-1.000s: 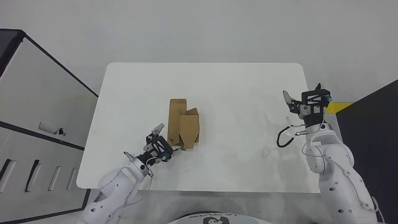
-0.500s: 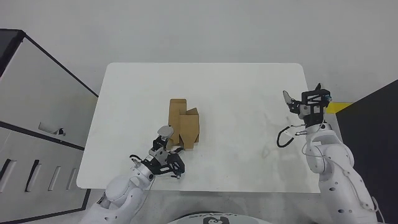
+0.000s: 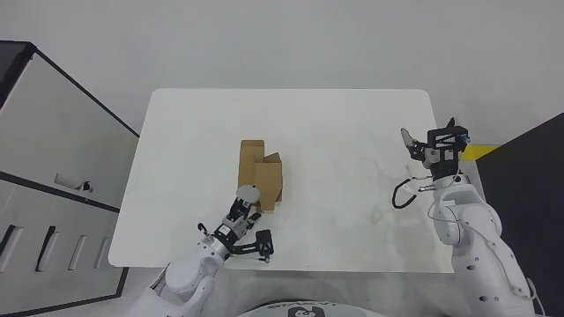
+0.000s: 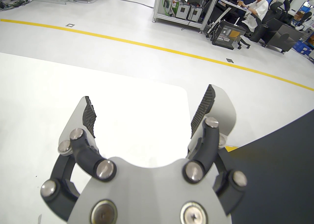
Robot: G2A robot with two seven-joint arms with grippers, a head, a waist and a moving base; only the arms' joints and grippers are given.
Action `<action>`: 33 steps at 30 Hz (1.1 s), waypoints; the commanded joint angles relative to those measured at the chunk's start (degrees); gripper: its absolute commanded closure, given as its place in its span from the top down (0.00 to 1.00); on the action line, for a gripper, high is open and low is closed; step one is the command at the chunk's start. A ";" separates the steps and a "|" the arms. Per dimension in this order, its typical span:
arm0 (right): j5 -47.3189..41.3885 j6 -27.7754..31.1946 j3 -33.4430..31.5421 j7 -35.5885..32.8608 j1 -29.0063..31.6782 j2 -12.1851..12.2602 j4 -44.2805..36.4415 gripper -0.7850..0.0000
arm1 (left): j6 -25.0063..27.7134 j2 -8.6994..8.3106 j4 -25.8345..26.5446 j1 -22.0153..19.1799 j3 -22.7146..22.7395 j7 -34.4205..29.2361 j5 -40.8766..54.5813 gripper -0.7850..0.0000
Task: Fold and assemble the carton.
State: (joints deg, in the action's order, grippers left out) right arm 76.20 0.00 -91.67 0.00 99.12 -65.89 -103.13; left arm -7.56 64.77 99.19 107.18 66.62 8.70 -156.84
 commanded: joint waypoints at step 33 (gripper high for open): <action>0.00 0.00 0.00 0.00 0.00 0.00 0.00 1.00 | -0.40 0.95 -2.36 -2.88 -6.84 -6.96 -11.57 0.44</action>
State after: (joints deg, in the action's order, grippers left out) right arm 76.20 0.00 -91.67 0.00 99.12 -65.89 -103.13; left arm -8.10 65.70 96.93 104.44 59.93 1.76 -168.24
